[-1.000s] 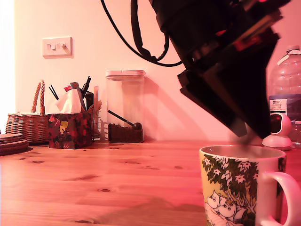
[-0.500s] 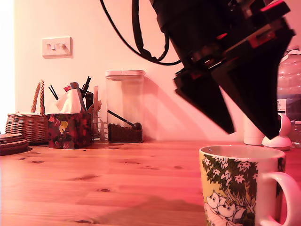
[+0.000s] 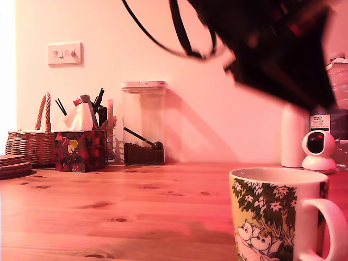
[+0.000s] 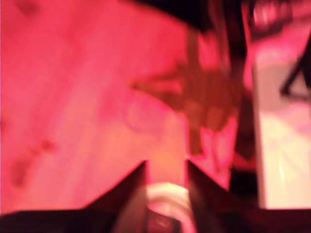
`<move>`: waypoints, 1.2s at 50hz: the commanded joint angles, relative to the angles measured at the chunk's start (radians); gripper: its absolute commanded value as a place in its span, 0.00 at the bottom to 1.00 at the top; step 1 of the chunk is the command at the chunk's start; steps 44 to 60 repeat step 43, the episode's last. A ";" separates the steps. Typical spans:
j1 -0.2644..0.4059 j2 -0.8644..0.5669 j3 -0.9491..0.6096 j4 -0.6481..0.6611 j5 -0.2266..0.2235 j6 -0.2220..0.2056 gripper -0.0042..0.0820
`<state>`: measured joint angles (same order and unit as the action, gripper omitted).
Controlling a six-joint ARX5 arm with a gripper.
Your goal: Pick up the coffee capsules from the table one by one and drop them inside the nearest coffee cup
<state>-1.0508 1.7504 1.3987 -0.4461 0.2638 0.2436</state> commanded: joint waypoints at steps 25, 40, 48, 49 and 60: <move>0.285 -0.237 -0.162 0.134 0.043 -0.046 0.03; 0.381 -0.293 -0.274 0.189 0.043 -0.089 0.03; 0.394 -0.300 -0.292 0.194 0.042 -0.091 0.03; 0.394 -0.300 -0.292 0.194 0.042 -0.091 0.03; 0.394 -0.300 -0.292 0.194 0.042 -0.091 0.03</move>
